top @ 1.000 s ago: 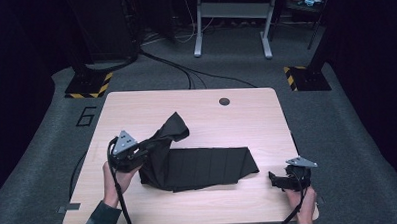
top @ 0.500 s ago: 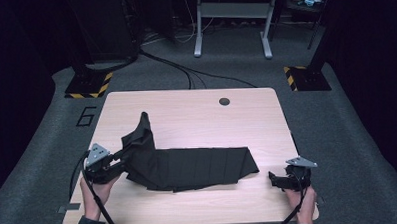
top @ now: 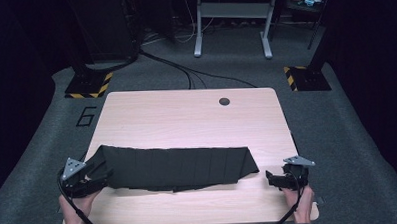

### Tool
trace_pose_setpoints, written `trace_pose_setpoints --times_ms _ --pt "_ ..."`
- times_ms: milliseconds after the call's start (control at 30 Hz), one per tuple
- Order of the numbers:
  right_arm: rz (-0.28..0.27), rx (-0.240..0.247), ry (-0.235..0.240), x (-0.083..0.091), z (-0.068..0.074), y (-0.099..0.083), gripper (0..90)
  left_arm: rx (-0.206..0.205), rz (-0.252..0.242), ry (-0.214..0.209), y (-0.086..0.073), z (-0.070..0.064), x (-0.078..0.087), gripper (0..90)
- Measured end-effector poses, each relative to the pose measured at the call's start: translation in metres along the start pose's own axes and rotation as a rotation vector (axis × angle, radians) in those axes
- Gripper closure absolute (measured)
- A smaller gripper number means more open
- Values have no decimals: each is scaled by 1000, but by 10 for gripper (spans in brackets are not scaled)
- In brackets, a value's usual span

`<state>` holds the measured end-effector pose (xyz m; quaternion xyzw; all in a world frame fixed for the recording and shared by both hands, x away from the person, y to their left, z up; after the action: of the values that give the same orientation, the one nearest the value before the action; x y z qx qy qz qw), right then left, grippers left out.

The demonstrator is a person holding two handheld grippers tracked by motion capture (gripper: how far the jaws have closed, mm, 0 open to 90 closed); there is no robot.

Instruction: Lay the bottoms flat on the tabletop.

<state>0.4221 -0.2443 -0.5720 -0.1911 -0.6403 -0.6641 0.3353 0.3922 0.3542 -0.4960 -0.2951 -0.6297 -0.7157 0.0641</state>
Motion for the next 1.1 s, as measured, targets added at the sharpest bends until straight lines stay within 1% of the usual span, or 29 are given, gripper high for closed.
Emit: trace_pose_setpoints --times_ms 67,133,167,233,267,300,367,400,433,467,500,533,567,600,633,667,700,733,767,800,833,867,900,933,967,1000,1033,1067,1100 --pt "-21 1 38 5 13 9 36 -12 -12 11 6 1 0 210" --pt "-35 13 70 8 29 19 38 -29 -5 8 10 0 -2 203" --pt "-41 39 84 10 39 24 41 -36 -4 12 11 0 -5 199" --pt "-44 73 102 9 55 31 42 -46 14 5 14 0 -12 190" --pt "-43 83 117 9 65 34 43 -49 23 9 15 0 -20 187" --pt "-44 110 136 7 78 39 45 -53 33 4 15 0 -24 183" --pt "-36 125 171 2 94 42 46 -62 68 -4 13 -1 -34 182" --pt "-31 131 172 -1 99 43 48 -67 85 -5 11 -1 -40 178" --pt "-19 139 191 -5 108 43 48 -69 112 -13 7 -1 -47 178" --pt "-2 157 197 -11 116 42 49 -67 124 -12 4 0 -50 176" --pt "7 164 201 -14 121 41 51 -66 134 -6 1 1 -55 175" --pt "18 170 207 -19 127 40 52 -60 157 -15 -5 2 -59 175" --pt "35 184 212 -24 131 38 57 -55 162 -14 -8 2 -62 174" --pt "45 183 212 -28 134 36 60 -52 178 -13 -13 3 -65 173" --pt "59 188 215 -32 135 34 65 -50 179 -8 -16 4 -67 172" --pt "69 169 208 -35 137 32 69 -47 189 -12 -20 4 -69 172" --pt "89 176 197 -38 137 29 70 -46 204 -17 -25 4 -71 172" --pt "93 181 196 -42 135 26 69 -39 212 -20 -30 4 -73 172" --pt "106 166 202 -45 134 23 66 -37 219 -26 -34 4 -75 173" --pt "101 164 204 -46 131 22 66 -24 220 -31 -37 4 -77 173" --pt "100 147 215 -46 129 22 66 -23 221 -35 -38 4 -77 173" --pt "103 140 213 -46 128 21 66 -16 227 -43 -41 3 -78 173" --pt "102 135 212 -46 126 20 66 -10 223 -40 -42 3 -79 174" --pt "98 139 208 -47 125 20 66 -13 227 -43 -43 2 -79 174" --pt "98 154 209 -47 122 19 66 -10 216 -37 -43 2 -80 175" --pt "101 133 206 -46 123 19 67 -1 214 -38 -43 1 -80 175" --pt "101 134 201 -46 122 19 67 -9 215 -43 -44 0 -79 176" --pt "103 138 201 -45 121 18 68 -7 209 -44 -44 0 -80 178" --pt "112 132 195 -44 120 18 70 1 217 -55 -45 -1 -79 178"
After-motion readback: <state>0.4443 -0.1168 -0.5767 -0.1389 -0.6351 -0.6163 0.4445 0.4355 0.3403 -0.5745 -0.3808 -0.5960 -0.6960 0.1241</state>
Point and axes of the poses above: each handheld gripper's, and its own axes: x roughly backward along the jaws, y roughly out of its top, z roughly to its left, the point moved 8 cm from there along -x, roughly forward along the jaws, and after that the axes turned 7 degrees about -x, right-handed, at the moved point
